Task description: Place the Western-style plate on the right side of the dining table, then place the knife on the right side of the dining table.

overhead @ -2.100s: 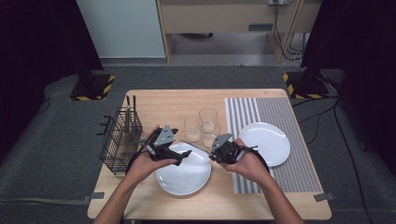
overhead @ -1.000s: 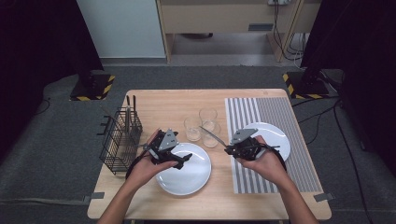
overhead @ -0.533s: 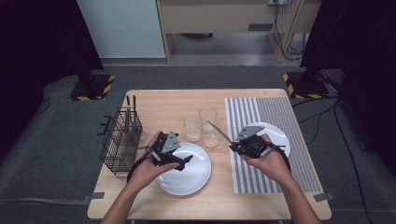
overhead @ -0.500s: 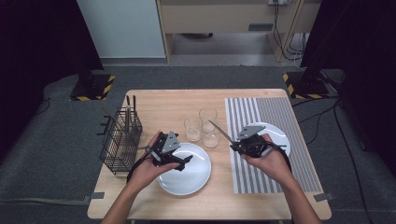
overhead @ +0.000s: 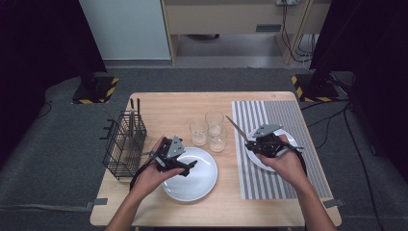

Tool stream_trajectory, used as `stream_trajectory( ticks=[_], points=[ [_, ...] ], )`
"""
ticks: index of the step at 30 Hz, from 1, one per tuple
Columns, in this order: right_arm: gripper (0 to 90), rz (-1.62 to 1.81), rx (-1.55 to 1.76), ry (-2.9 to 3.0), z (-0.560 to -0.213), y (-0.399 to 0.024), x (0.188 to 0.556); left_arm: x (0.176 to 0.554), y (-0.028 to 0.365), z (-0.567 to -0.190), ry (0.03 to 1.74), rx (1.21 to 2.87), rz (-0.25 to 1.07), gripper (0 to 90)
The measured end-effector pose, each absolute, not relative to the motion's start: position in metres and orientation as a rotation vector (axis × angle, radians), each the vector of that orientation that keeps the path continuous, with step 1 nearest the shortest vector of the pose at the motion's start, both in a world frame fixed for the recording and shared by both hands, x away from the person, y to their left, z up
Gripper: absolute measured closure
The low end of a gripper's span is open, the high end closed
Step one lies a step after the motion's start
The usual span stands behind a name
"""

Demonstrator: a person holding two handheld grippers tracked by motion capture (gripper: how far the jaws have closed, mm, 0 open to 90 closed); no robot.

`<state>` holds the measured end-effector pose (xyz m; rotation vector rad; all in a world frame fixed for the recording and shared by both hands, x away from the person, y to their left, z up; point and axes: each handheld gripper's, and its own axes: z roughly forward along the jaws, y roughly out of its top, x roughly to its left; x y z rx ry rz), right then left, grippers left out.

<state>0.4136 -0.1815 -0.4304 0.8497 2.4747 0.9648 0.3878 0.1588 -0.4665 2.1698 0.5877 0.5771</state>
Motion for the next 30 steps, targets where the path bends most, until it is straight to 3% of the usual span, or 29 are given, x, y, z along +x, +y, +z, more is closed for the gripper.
stream_trajectory(
  ticks=[30],
  points=[
    [82.8,0.921,1.044,2.378,-0.426,-0.243,0.425,0.384,0.157,-0.48,0.607,2.19,0.519,4.6]
  ],
)
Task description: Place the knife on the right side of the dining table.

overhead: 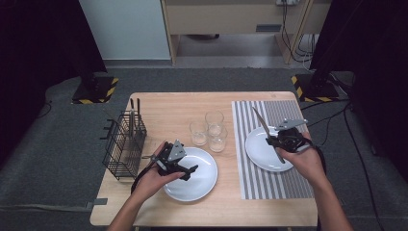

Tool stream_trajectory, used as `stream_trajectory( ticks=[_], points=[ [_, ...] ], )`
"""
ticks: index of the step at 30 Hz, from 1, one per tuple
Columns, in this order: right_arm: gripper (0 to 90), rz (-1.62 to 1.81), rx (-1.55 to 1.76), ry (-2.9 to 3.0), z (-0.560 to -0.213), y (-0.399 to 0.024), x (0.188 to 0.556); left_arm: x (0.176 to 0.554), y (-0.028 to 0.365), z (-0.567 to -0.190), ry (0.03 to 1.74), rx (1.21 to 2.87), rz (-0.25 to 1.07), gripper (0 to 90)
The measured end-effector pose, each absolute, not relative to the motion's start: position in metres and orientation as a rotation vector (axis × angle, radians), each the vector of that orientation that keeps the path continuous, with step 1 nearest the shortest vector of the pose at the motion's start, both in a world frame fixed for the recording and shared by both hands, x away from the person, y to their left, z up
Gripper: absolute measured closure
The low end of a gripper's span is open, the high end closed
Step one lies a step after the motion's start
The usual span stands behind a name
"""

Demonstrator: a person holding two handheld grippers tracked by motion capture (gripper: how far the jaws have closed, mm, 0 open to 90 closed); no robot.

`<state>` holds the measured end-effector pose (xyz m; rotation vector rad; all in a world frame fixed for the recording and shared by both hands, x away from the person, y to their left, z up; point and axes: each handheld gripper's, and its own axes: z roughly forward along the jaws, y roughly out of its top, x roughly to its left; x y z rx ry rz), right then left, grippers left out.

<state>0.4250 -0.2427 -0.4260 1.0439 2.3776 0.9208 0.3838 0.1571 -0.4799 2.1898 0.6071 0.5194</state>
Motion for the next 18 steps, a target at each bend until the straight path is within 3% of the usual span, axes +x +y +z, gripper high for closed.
stream_trajectory(
  ticks=[18],
  points=[
    [82.8,0.889,1.126,2.348,-0.421,-0.288,0.458,0.385,0.146,-0.486,0.593,2.218,0.472,5.6]
  ],
)
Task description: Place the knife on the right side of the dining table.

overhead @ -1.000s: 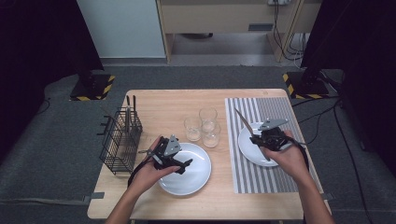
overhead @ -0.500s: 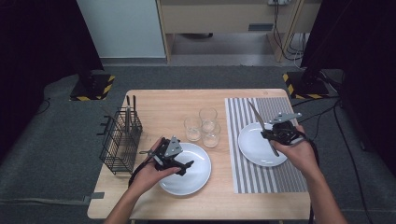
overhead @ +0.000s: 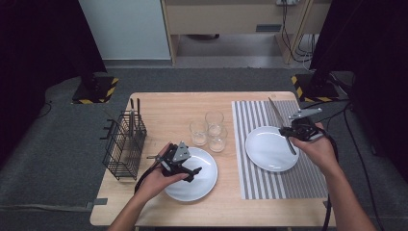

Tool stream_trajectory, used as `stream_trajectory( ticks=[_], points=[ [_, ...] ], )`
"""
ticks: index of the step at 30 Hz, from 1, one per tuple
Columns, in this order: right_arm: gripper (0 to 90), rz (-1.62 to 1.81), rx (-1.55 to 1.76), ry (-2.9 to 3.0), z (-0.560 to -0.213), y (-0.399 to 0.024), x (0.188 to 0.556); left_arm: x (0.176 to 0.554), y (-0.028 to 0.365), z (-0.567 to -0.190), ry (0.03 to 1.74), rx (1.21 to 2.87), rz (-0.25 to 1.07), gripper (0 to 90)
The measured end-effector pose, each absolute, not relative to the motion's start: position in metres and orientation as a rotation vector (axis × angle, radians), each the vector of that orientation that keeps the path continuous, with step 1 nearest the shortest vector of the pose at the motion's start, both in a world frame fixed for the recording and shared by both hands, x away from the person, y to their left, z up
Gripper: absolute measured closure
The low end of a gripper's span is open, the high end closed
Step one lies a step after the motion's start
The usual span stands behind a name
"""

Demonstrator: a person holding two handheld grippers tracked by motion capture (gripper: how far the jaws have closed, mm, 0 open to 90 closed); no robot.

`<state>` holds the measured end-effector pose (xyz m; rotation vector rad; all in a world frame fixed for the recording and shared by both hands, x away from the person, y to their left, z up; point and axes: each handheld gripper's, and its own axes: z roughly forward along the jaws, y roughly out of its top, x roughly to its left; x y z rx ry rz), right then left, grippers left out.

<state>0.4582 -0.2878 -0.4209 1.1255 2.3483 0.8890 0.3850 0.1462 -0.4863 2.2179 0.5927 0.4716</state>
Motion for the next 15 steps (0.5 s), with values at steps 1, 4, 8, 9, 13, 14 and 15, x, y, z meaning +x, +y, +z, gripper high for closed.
stream_trajectory(
  ticks=[1,4,8,9,13,14,15],
  points=[
    [82.8,0.883,1.134,2.347,-0.423,-0.293,0.463,0.385,0.145,-0.486,0.594,2.218,0.478,5.5],
    [82.8,0.882,1.154,2.348,-0.425,-0.299,0.468,0.385,0.145,-0.486,0.588,2.206,0.476,5.6],
    [82.8,0.891,1.179,2.329,-0.426,-0.309,0.478,0.385,0.146,-0.487,0.581,2.196,0.487,5.6],
    [82.8,0.886,1.187,2.325,-0.427,-0.312,0.483,0.385,0.146,-0.487,0.587,2.199,0.496,5.6],
    [82.9,0.869,1.192,2.317,-0.428,-0.315,0.492,0.386,0.148,-0.488,0.597,2.202,0.482,5.6],
    [82.9,0.869,1.192,2.317,-0.428,-0.315,0.492,0.387,0.149,-0.489,0.599,2.204,0.482,5.6],
    [82.9,0.877,1.201,2.31,-0.43,-0.317,0.495,0.388,0.149,-0.491,0.611,2.21,0.483,5.6]
  ],
)
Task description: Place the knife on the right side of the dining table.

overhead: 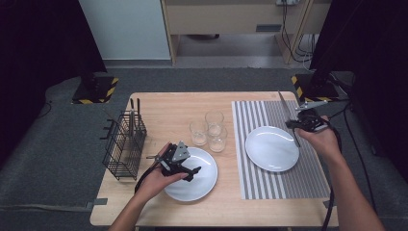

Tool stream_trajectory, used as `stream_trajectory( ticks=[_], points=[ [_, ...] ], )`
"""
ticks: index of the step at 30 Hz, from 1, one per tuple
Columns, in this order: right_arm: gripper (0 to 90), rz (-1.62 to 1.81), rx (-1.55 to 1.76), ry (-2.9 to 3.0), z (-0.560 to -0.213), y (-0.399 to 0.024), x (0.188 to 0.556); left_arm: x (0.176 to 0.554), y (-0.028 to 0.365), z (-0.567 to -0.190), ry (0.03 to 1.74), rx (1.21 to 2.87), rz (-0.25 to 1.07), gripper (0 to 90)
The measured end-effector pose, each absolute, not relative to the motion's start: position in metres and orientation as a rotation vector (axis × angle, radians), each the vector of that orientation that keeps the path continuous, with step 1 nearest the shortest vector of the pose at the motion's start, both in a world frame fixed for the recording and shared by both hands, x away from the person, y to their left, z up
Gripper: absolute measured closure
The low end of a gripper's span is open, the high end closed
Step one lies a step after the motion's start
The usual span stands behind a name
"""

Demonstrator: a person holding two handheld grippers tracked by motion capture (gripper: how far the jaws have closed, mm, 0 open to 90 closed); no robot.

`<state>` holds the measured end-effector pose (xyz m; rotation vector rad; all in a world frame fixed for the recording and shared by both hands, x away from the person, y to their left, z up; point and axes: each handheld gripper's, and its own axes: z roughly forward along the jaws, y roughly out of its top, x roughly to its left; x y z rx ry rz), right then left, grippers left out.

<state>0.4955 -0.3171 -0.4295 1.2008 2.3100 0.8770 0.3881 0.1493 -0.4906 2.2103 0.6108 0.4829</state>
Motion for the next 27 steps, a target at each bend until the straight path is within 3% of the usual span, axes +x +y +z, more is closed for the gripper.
stream_trajectory(
  ticks=[27],
  points=[
    [82.9,0.765,1.249,2.314,-0.444,-0.331,0.521,0.391,0.156,-0.495,0.636,2.221,0.49,5.6]
  ],
)
